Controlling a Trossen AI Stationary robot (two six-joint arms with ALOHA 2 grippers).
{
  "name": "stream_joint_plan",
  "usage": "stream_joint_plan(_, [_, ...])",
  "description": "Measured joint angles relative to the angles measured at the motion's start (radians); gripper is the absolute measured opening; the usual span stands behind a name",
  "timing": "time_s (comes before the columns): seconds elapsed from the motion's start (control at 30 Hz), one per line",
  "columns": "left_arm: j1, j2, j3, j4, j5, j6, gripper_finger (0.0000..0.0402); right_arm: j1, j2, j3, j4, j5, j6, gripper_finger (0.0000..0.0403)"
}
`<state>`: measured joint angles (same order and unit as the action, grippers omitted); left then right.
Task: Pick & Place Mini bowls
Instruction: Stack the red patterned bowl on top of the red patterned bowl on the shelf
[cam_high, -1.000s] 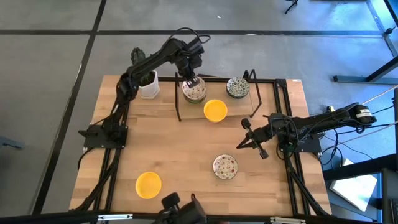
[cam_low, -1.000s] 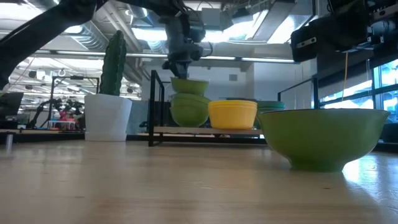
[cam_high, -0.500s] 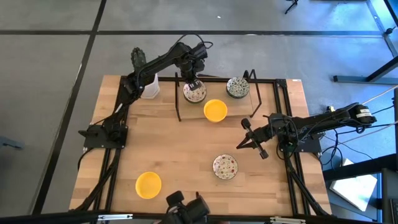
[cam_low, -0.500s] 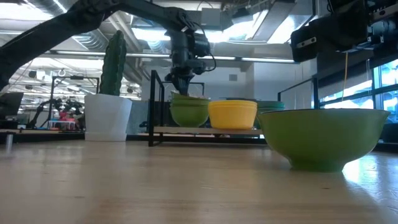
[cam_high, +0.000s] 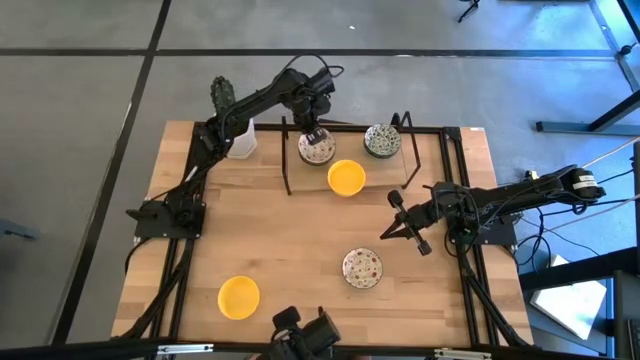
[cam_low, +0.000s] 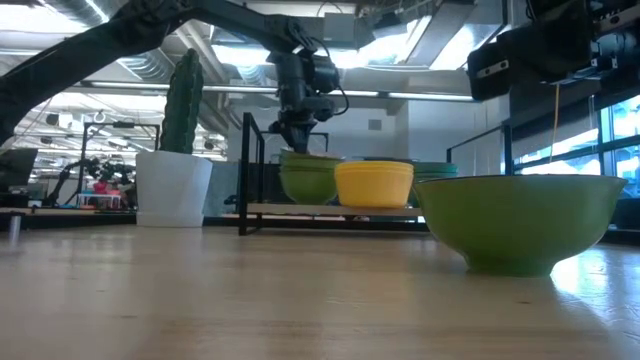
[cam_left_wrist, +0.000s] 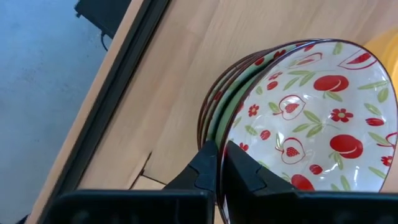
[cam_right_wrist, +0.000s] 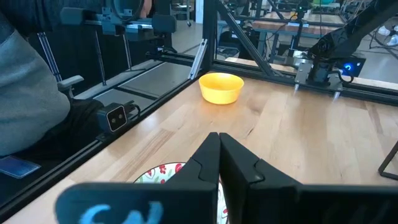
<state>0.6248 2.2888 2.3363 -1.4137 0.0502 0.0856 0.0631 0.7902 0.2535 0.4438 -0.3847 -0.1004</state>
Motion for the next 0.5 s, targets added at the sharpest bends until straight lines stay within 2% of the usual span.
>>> stream_joint_plan(0.23, [0.000, 0.002, -0.002, 0.008, 0.010, -0.027, 0.0012, 0.000, 0.000, 0.000, 0.000, 0.000, 0.014, 0.0008])
stream_joint_plan(0.5, [-0.011, 0.003, -0.002, 0.003, -0.035, 0.011, 0.0055, 0.000, 0.000, 0.000, 0.000, 0.000, 0.022, 0.0008])
